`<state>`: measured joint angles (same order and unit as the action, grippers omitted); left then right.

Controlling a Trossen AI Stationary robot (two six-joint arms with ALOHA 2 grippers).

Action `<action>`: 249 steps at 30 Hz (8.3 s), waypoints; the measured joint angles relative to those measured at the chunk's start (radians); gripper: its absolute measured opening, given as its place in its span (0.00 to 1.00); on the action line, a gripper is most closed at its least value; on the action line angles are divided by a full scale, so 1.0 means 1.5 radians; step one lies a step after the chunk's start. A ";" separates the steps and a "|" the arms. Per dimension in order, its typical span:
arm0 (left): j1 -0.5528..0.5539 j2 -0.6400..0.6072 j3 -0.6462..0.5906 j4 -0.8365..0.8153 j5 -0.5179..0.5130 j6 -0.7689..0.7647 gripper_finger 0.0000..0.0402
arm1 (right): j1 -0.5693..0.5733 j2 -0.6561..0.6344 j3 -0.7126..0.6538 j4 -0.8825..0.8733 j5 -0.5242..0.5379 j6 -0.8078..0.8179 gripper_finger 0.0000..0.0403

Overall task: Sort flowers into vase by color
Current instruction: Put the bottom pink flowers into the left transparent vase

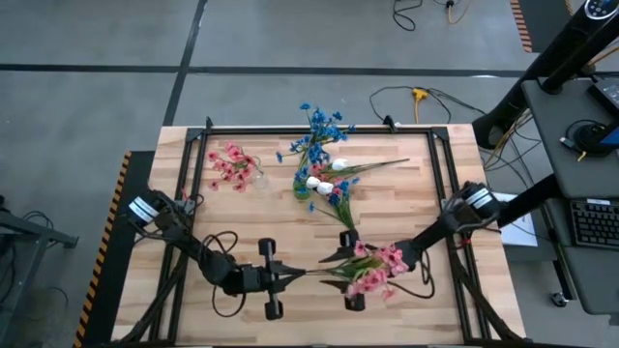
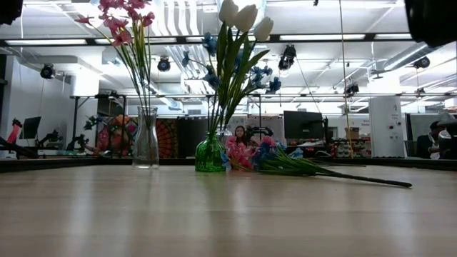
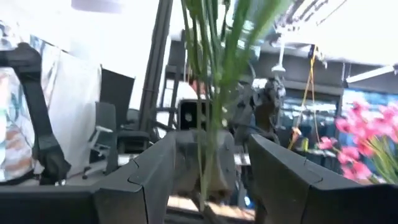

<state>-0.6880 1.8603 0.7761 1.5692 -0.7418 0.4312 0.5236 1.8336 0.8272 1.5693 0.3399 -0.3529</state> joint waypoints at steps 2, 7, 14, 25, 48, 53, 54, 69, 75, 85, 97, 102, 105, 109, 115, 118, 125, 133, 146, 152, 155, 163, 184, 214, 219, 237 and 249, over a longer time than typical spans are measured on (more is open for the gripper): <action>0.000 0.000 -0.001 0.001 0.000 -0.002 0.00 | -0.001 0.012 0.019 -0.002 0.005 -0.007 0.49; 0.000 0.000 -0.004 0.000 -0.004 -0.014 0.00 | -0.002 0.018 0.052 -0.009 -0.005 -0.049 0.48; -0.001 0.001 -0.004 -0.018 -0.056 -0.018 0.00 | -0.004 0.018 0.077 -0.071 -0.001 -0.043 0.25; -0.018 -0.002 -0.004 -0.022 -0.144 -0.060 0.18 | -0.003 0.002 0.081 -0.138 0.042 -0.057 0.03; 0.003 -0.008 -0.004 -0.034 -0.105 -0.062 0.64 | -0.047 -0.066 0.214 -0.779 0.105 0.148 0.03; 0.025 -0.008 -0.004 -0.068 -0.028 -0.100 0.64 | -0.053 -0.066 0.214 -0.780 0.105 0.149 0.03; 0.030 -0.008 -0.004 -0.070 -0.020 -0.110 0.64 | -0.053 -0.066 0.214 -0.780 0.105 0.149 0.03; 0.073 -0.005 -0.004 -0.080 0.000 -0.167 0.52 | -0.053 -0.065 0.211 -0.781 0.105 0.148 0.03; 0.075 0.002 -0.004 -0.086 0.000 -0.172 0.42 | -0.053 -0.065 0.211 -0.781 0.105 0.148 0.11; 0.075 0.002 -0.004 -0.085 -0.005 -0.172 0.12 | -0.053 -0.065 0.211 -0.780 0.105 0.154 0.33; 0.034 -0.033 -0.004 -0.084 -0.141 -0.096 0.01 | -0.051 -0.094 0.210 -0.868 0.106 0.206 0.43; -0.010 -0.082 -0.004 -0.083 -0.223 -0.015 0.01 | -0.051 -0.117 0.210 -0.913 0.106 0.224 0.46; -0.038 -0.118 -0.004 -0.084 -0.273 0.036 0.01 | -0.051 -0.131 0.210 -0.953 0.106 0.239 0.47; -0.067 -0.175 -0.004 -0.084 -0.365 0.113 0.00 | -0.051 -0.146 0.210 -0.999 0.106 0.256 0.47; -0.059 -0.260 -0.004 -0.083 -0.422 0.294 0.00 | -0.051 -0.154 0.210 -1.009 0.106 0.253 0.47; -0.044 -0.299 -0.008 -0.084 -0.376 0.367 0.00 | -0.052 -0.154 0.210 -1.009 0.106 0.253 0.47; 0.031 -0.395 -0.089 -0.084 -0.262 0.403 0.00 | -0.052 -0.154 0.209 -1.009 0.106 0.245 0.47; 0.193 -0.499 -0.198 -0.084 -0.145 0.362 0.00 | -0.053 -0.154 0.209 -1.009 0.107 0.240 0.47; 0.329 -0.549 -0.251 -0.100 -0.073 0.318 0.00 | -0.065 -0.154 0.208 -1.009 0.124 0.235 0.47; 0.362 -0.547 -0.245 -0.128 -0.072 0.311 0.00 | -0.068 -0.153 0.203 -1.009 0.124 0.235 0.47; 0.382 -0.547 -0.245 -0.137 -0.071 0.284 0.00 | -0.068 -0.153 0.199 -1.009 0.124 0.235 0.47; 0.410 -0.547 -0.246 -0.152 -0.069 0.232 0.00 | -0.068 -0.153 0.198 -1.009 0.124 0.235 0.47; 0.424 -0.547 -0.246 -0.222 -0.127 0.157 0.08 | -0.067 -0.153 0.197 -1.009 0.124 0.235 0.47; 0.279 -0.548 -0.128 -0.465 -0.481 0.095 0.62 | -0.067 -0.156 0.197 -1.048 0.123 0.253 0.47; 0.241 -0.548 -0.109 -0.481 -0.523 0.095 0.65 | -0.067 -0.161 0.197 -1.060 0.123 0.264 0.47; 0.255 -0.547 -0.097 -0.481 -0.519 0.103 0.65 | -0.067 -0.161 0.197 -1.059 0.123 0.269 0.47; 0.256 -0.514 -0.045 -0.485 -0.493 0.133 0.65 | -0.067 -0.162 0.197 -1.058 0.123 0.268 0.47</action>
<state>-0.3042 1.0886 0.7079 0.8413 -1.4820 0.6304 0.4229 1.5913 1.1233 -0.0181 0.5251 0.0486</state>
